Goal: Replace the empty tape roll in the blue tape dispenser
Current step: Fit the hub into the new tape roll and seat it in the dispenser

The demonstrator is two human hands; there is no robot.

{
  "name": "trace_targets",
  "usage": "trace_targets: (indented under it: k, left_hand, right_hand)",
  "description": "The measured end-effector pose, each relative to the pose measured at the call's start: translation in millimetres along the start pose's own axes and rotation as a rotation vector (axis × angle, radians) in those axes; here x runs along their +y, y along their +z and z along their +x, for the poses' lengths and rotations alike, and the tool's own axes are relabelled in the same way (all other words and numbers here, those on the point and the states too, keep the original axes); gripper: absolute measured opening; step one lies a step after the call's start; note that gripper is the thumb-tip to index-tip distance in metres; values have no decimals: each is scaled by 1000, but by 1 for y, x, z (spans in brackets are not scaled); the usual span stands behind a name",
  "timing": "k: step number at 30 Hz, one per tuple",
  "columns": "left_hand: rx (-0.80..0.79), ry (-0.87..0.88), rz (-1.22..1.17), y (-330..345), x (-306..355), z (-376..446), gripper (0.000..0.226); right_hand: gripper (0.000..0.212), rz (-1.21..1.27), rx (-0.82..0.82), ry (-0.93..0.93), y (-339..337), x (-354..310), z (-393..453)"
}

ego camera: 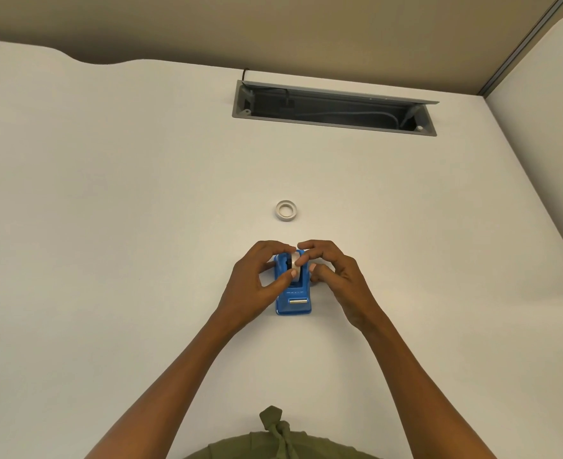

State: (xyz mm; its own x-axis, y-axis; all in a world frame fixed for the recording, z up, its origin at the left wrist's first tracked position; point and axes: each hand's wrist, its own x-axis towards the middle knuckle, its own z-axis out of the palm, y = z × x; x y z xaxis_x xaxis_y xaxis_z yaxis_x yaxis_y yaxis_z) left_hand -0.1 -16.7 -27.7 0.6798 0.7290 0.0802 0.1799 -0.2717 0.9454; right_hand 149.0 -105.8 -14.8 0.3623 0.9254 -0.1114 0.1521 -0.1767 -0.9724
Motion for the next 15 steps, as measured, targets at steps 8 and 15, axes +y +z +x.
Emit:
trace_targets:
  k: [8, 15]
  left_hand:
    - [12, 4, 10, 0, -1, -1, 34]
    - [7, -19, -16, 1, -3, -1, 42]
  right_hand:
    - [27, -38, 19, 8, 0, 4, 2]
    - [29, -84, 12, 19, 0, 4, 6]
